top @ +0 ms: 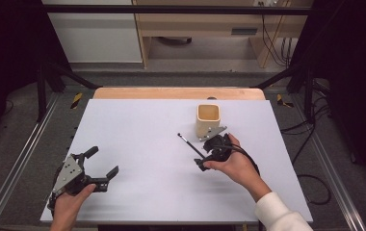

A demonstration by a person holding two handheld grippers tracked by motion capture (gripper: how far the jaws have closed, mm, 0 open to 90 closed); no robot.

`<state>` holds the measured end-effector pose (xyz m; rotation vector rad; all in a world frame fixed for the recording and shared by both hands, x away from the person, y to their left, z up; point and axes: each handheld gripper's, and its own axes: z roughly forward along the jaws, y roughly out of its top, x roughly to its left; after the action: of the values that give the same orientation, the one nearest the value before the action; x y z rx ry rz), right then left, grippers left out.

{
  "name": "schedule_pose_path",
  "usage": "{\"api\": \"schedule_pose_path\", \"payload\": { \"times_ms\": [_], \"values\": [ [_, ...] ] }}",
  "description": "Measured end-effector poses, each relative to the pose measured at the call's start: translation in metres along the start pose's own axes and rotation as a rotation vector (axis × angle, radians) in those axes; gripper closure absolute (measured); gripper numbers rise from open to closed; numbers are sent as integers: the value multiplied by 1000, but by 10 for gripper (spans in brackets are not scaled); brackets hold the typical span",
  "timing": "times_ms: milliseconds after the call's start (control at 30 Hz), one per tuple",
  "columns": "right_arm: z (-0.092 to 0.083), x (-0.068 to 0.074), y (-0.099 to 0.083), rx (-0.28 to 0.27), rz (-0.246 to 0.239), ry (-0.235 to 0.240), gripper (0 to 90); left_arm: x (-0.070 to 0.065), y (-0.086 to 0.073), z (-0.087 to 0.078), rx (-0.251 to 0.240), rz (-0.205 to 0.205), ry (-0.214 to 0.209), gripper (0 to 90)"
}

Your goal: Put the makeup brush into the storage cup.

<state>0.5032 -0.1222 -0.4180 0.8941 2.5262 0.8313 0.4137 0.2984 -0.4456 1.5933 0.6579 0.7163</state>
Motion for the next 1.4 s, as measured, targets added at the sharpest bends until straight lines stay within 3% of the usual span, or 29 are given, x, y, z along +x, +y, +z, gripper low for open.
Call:
{"api": "schedule_pose_path", "payload": {
  "times_ms": [867, 1067, 1200, 1400],
  "values": [
    [22, 0, 6, 45, 54, -5, 78, 0, 0, 0, 0, 1, -3, 6],
    [26, 0, 8, 51, 40, -5, 79, 0, 0, 0, 0, 1, -3, 6],
    [28, 1, 9, 51, 70, -9, 81, 0, 0, 0, 0, 1, -4, 6],
    [32, -1, 9, 53, 56, -15, 111, 0, 0, 0, -1, 2, -3, 7]
  ]
}}
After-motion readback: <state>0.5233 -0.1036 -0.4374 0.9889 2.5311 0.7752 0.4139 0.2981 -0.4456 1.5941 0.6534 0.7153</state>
